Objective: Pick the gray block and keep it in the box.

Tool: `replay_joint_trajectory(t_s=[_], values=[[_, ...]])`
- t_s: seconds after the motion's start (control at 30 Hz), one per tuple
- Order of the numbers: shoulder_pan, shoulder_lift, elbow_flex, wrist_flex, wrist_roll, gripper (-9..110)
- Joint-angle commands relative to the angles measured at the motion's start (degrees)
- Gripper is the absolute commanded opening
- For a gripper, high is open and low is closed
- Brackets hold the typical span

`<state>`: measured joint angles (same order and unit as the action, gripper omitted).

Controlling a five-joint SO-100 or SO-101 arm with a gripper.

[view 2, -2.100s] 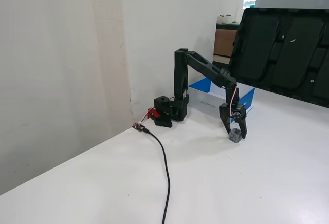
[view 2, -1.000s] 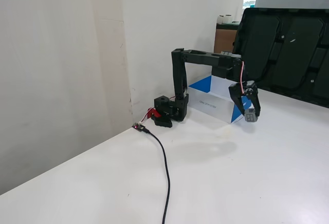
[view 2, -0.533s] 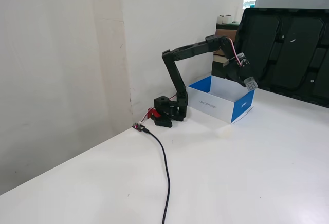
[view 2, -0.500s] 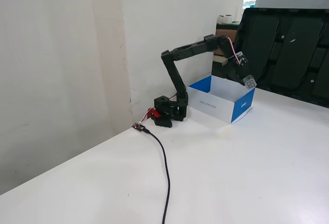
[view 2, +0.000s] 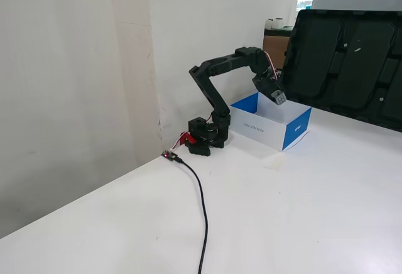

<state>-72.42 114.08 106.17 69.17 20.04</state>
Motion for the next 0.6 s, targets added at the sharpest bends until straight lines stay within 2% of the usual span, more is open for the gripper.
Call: replay_joint_trajectory(t_s=[0.0, 0.13, 0.27, 0.33, 0.47, 0.57], values=[[-0.88, 0.26, -0.70, -2.11, -0.70, 20], [-1.14, -1.85, -1.05, -2.11, -0.88, 28], [-1.41, -3.16, -1.14, -2.11, -1.93, 27], [-1.23, -3.34, -1.41, -1.58, -2.72, 23], [0.97, -3.34, -3.08, 1.93, -5.10, 7], [4.66, -2.37, -3.87, 5.10, -8.53, 3]])
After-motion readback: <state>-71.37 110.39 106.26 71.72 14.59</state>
